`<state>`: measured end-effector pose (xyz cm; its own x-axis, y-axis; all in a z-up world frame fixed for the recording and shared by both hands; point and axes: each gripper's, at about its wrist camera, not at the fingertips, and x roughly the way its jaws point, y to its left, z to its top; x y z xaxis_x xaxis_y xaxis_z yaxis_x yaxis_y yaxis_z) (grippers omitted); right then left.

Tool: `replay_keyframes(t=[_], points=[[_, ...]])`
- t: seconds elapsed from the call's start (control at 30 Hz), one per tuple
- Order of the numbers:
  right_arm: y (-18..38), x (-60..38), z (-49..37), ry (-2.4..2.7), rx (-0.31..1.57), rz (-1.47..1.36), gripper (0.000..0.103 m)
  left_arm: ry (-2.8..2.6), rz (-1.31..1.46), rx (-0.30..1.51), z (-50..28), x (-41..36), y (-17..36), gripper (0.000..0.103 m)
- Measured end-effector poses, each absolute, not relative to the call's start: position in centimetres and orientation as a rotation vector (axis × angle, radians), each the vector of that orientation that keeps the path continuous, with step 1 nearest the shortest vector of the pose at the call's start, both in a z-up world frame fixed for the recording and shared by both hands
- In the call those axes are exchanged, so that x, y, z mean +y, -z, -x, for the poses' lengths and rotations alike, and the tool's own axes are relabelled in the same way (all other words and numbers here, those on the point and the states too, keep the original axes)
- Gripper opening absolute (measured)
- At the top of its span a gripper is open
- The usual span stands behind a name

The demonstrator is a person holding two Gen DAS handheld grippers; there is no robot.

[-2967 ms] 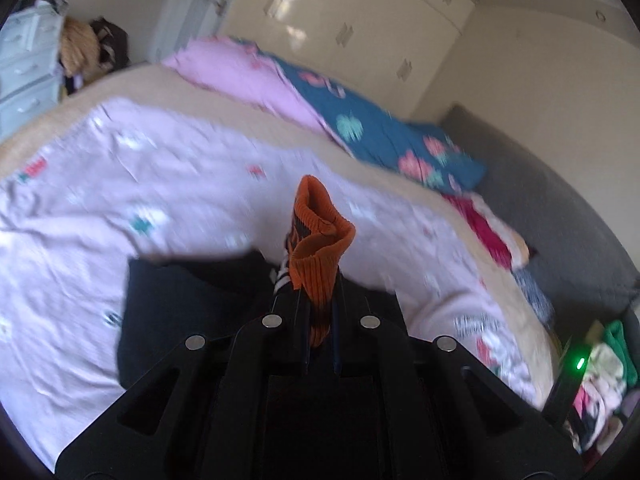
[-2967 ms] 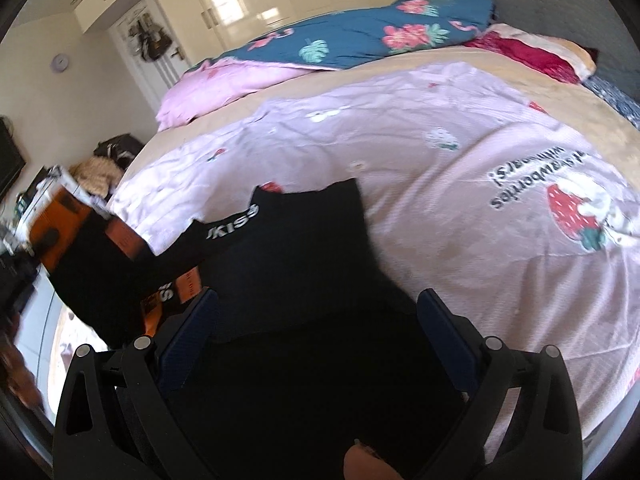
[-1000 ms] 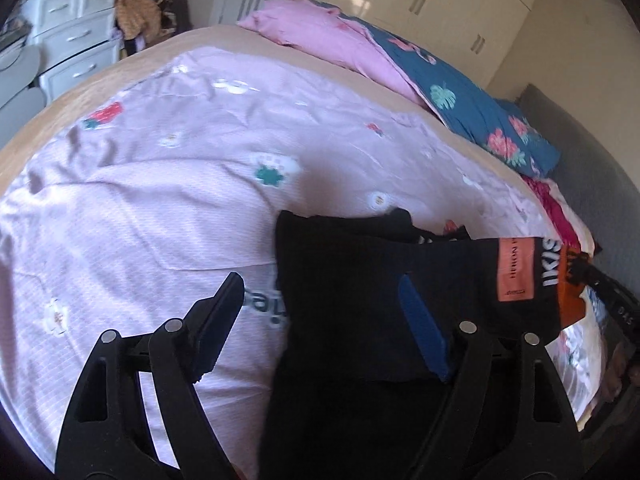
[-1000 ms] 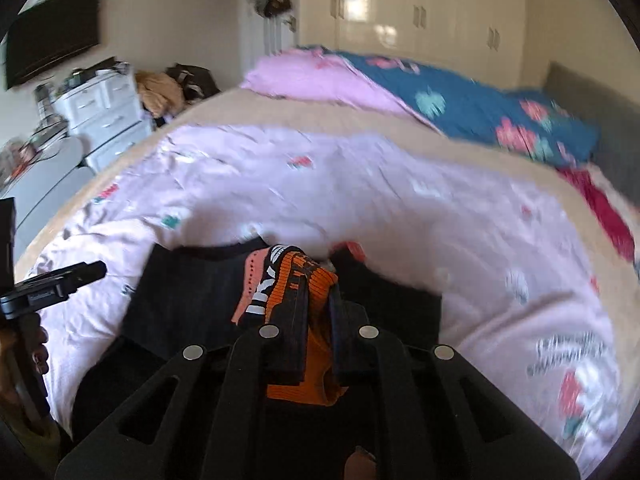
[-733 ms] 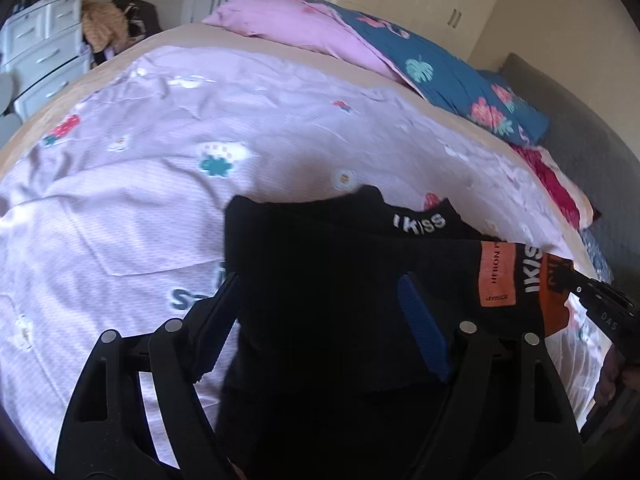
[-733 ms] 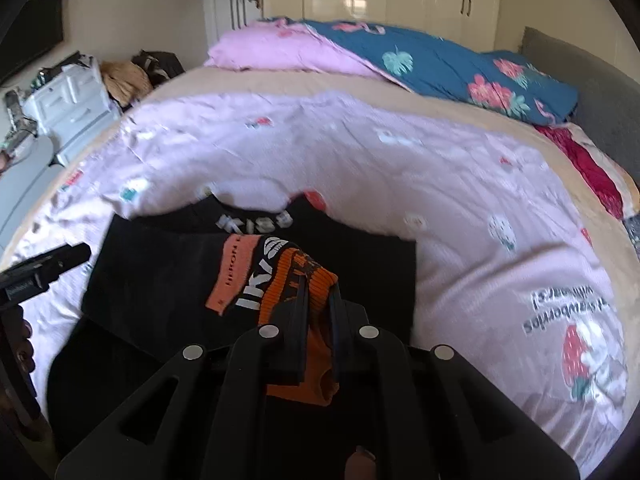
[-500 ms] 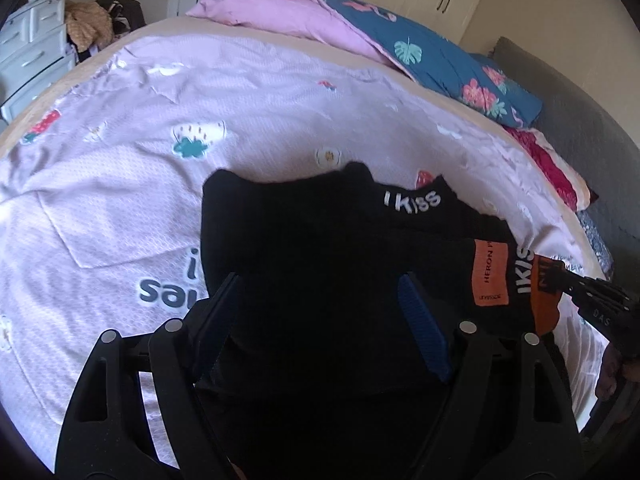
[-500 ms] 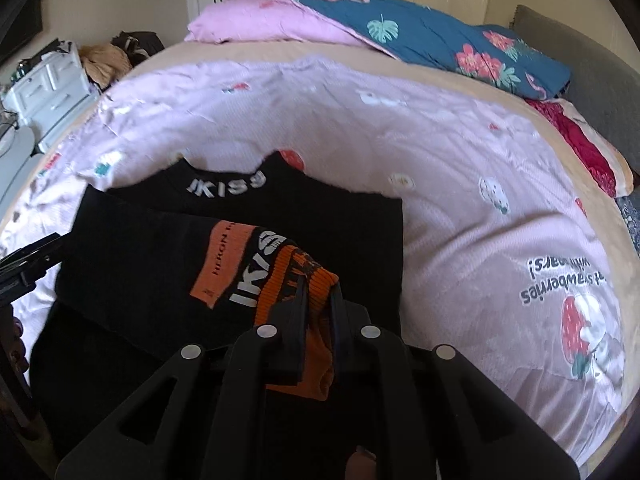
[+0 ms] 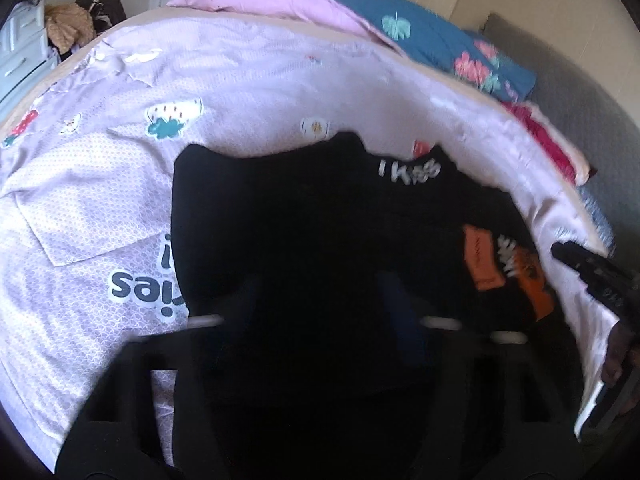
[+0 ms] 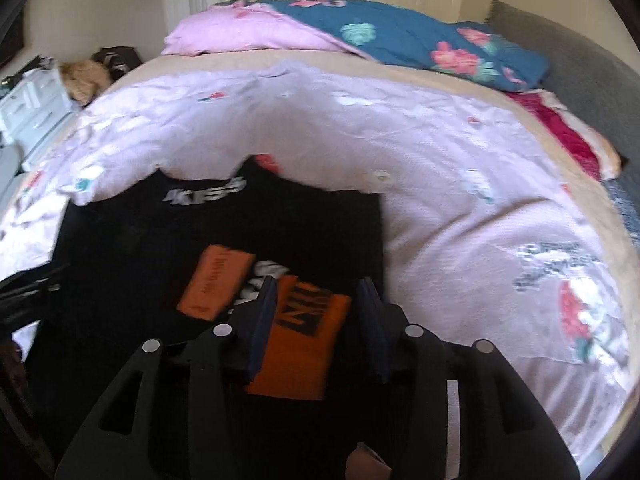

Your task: Fold small clothes

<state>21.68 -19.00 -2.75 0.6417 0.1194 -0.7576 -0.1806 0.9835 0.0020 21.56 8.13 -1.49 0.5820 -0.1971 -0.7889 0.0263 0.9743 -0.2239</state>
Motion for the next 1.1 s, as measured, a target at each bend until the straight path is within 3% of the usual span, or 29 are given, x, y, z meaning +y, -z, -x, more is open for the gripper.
replay_keyframes(t=[0.03, 0.4, 0.6, 0.8, 1.1], points=[[2.9, -18.5, -21.7, -0.188, 0.86, 0.083, 0.041, 0.126, 0.185, 0.961, -21.7, 8.1, 2.0, 0.0], [4.3, -11.3, -21.5, -0.38, 0.891, 0.14, 0.041, 0.125, 0.273, 1.002, -21.3, 10.1, 3.7, 0.0], [7.3, -12.3, -22.6, -0.286, 1.002, 0.173, 0.048, 0.124, 0.259, 1.004, -21.1, 10.0, 3.7, 0.0], [8.1, -13.8, -22.1, -0.314, 0.983, 0.082, 0.049, 0.123, 0.252, 1.001, -20.9, 10.0, 3.4, 0.0], [6.4, -14.1, -20.4, -0.307, 0.923, 0.059, 0.068, 0.124, 0.214, 0.995, -21.1, 9.1, 3.1, 0.001]])
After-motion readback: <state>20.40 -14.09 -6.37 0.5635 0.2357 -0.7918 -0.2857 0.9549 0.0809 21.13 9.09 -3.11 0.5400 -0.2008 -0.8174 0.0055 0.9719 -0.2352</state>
